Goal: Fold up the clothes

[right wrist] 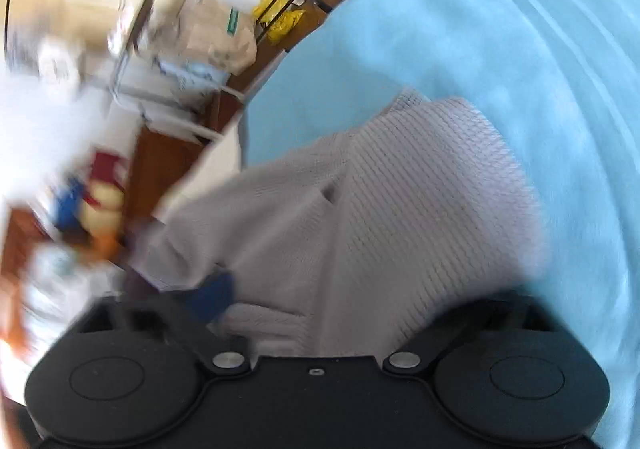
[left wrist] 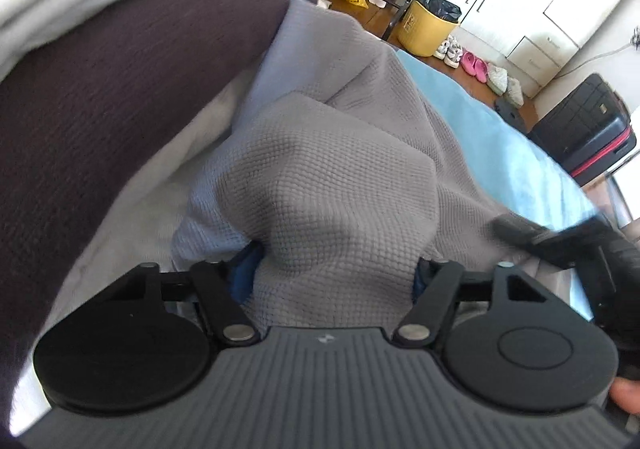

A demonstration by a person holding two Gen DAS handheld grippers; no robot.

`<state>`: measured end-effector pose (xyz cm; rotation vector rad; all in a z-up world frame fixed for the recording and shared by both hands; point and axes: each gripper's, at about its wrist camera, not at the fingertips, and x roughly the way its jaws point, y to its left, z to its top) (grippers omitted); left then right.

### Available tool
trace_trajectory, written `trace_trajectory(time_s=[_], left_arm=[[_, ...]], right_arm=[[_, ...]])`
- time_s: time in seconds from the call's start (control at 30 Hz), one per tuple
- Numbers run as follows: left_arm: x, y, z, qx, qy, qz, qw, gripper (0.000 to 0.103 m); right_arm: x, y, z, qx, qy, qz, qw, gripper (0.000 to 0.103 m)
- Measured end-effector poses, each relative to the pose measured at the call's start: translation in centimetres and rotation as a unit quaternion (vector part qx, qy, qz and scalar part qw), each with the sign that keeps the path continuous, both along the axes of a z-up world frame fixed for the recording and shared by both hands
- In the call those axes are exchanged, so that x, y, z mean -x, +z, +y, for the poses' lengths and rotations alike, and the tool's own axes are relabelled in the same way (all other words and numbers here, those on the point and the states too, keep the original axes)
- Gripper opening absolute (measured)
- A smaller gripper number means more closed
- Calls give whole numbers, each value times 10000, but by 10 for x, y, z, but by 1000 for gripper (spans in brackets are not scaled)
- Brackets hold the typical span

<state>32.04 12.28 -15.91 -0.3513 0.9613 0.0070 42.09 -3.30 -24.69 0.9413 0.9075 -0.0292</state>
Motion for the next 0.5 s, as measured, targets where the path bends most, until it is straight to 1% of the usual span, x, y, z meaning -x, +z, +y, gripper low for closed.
trace_trajectory(time_s=[0.03, 0.07, 0.1, 0.17, 0.2, 0.23, 0.3, 0.33, 0.37, 0.43, 0.5], left_arm=[[-4, -1, -5, -148, -36, -56, 9999, 62], [-7, -2, -11, -283, -74, -113, 9995, 60], [-8, 2, -15, -174, -155, -201, 9995, 58], [-10, 9, -23, 45, -316, -377, 9988, 56], [-11, 13, -27, 169, -401, -468, 9980, 56], [-9, 18, -26, 572, -586, -626, 9947, 56], [-6, 23, -27, 1146, -915, -830, 9857, 56], [-5, 26, -31, 1346, -1077, -881, 9811, 55], [-4, 29, -35, 1543, -1240, -931, 9758, 53], [4, 38, -46, 1859, -1626, -1061, 9632, 52], [17, 50, -61, 1944, -2080, -1226, 9507, 51]], right_arm=[[-5, 4, 6, 539, 160, 139, 9983, 44], [-6, 8, 11, 880, 315, 110, 9956, 40], [-4, 11, 13, 987, 349, 25, 9945, 34], [1, 17, 14, 1100, 392, -143, 9931, 28], [6, 21, 13, 1072, 411, -248, 9931, 27], [14, 23, 9, 969, 433, -370, 9937, 26], [26, 32, 1, 732, 549, -609, 9939, 24], [31, 38, -1, 711, 587, -679, 9934, 24], [36, 44, -4, 713, 619, -740, 9928, 23], [49, 53, -14, 511, 567, -860, 9934, 23], [66, 57, -36, -79, 409, -984, 9943, 22]])
